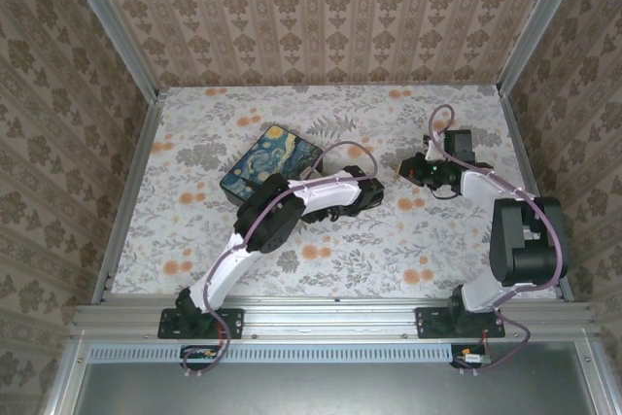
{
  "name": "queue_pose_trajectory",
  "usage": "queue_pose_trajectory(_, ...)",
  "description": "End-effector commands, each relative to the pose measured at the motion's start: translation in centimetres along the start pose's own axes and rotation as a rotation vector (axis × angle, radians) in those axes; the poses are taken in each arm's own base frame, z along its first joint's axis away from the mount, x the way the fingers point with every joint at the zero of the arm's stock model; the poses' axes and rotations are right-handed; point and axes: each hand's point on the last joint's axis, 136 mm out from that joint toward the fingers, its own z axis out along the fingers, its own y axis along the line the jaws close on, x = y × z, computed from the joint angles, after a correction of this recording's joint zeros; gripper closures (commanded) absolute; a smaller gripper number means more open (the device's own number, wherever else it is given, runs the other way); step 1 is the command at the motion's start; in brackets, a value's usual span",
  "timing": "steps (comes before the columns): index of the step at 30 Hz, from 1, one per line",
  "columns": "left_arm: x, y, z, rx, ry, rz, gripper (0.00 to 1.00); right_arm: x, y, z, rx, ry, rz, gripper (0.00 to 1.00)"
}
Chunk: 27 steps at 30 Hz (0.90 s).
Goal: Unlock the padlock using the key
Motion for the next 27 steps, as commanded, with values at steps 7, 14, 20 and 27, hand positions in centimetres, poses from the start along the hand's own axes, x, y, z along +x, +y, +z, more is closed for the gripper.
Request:
queue_pose_trajectory(7, -2.1, 0.3, 1.0, -0.027, -0.079, -0.096, 0.39, -1.3, 1.0, 0.1, -0.036, -0.014, -0.035, 1.00)
queue_pose_trajectory(14, -2.9, 0.0, 1.2, -0.015, -0.105, -0.087, 0.47, -0.8, 1.0, 0.7, -0.037, 0.001, -0.033, 1.00)
queue_pose_trajectory(20, -3.9, -0.3, 0.7, 0.010, -0.127, -0.079, 0.61, -0.4, 1.3, 1.2, -0.036, 0.017, -0.040, 1.00)
queue_pose_trajectory(27, -5.4, 0.7, 0.2, 0.016, -0.159, -0.042, 0.78, 0.3, 1.2, 1.3, -0.026, 0.034, -0.052, 1.00)
